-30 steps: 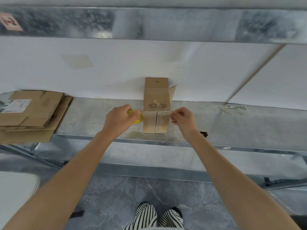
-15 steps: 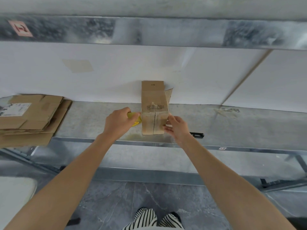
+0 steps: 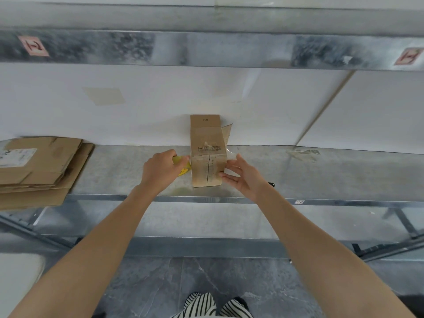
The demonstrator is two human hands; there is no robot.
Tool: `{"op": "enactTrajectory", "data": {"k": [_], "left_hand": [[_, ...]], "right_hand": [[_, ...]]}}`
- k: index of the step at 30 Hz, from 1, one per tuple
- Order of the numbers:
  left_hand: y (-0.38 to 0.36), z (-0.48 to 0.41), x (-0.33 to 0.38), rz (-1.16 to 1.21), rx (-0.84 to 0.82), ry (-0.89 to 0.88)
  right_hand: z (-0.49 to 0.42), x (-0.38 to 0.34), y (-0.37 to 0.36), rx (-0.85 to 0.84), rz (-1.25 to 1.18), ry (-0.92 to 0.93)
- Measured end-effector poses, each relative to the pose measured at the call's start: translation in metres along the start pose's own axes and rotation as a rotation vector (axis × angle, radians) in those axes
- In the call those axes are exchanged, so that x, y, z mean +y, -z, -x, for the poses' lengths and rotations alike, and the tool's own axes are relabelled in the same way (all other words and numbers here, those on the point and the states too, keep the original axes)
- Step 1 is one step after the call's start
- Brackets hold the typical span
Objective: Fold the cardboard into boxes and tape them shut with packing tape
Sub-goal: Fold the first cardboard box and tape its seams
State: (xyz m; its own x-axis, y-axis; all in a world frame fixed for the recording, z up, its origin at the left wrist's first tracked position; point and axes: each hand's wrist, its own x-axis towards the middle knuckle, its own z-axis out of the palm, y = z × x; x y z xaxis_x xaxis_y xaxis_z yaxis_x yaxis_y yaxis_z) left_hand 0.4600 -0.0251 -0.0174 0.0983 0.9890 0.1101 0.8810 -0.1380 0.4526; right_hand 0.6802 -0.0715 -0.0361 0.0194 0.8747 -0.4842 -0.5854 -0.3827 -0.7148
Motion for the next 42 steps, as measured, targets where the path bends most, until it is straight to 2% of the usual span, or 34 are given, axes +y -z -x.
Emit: {"op": "enactTrajectory", "data": {"k": [6,8,11,12,14,17,24,28,32,35,39,42], "left_hand": [[0.001,-0.001,0.001,-0.032,-0.002,-0.009],[0.001,-0.002,0.001,-0.046,0.003,-0.023],[0.0,-0.003,0.0,-0.056,0.008,-0.026],[-0.001,-0.003,-0.001,-0.06,0.009,-0.025],[-0.002,-0.003,-0.001,-0.069,0.013,-0.024],[-0.004,-0.004,-0.002,-0.075,0.016,-0.02],[-0.004,-0.002,0.001,-0.072,0.021,-0.024],[-0.003,-0.001,0.003,-0.048,0.012,-0.007],[-0.002,0.003,0.005,-0.032,0.012,0.006],[-0.001,0.005,0.008,-0.031,0.016,-0.004],[0.001,0.007,0.012,-0.042,0.023,-0.002],[0.002,0.008,0.012,-0.049,0.02,0.011]], "right_hand": [[-0.004,0.002,-0.005,0.143,0.057,-0.004],[-0.002,-0.001,-0.008,0.271,0.218,0.116],[0.007,-0.002,-0.015,0.426,0.477,0.428],[0.013,0.0,-0.02,0.412,0.53,0.514],[0.023,0.007,-0.029,0.275,0.615,0.577],[0.022,0.022,-0.035,0.112,0.712,0.514],[0.023,0.033,-0.046,0.117,0.79,0.505],[0.023,0.024,-0.049,0.136,0.793,0.431],[0.023,0.011,-0.044,0.07,0.719,0.39],[0.022,0.009,-0.042,0.042,0.725,0.294],[0.026,0.004,-0.042,-0.001,0.855,0.254],[0.028,0.002,-0.037,0.115,1.082,0.368]]}}
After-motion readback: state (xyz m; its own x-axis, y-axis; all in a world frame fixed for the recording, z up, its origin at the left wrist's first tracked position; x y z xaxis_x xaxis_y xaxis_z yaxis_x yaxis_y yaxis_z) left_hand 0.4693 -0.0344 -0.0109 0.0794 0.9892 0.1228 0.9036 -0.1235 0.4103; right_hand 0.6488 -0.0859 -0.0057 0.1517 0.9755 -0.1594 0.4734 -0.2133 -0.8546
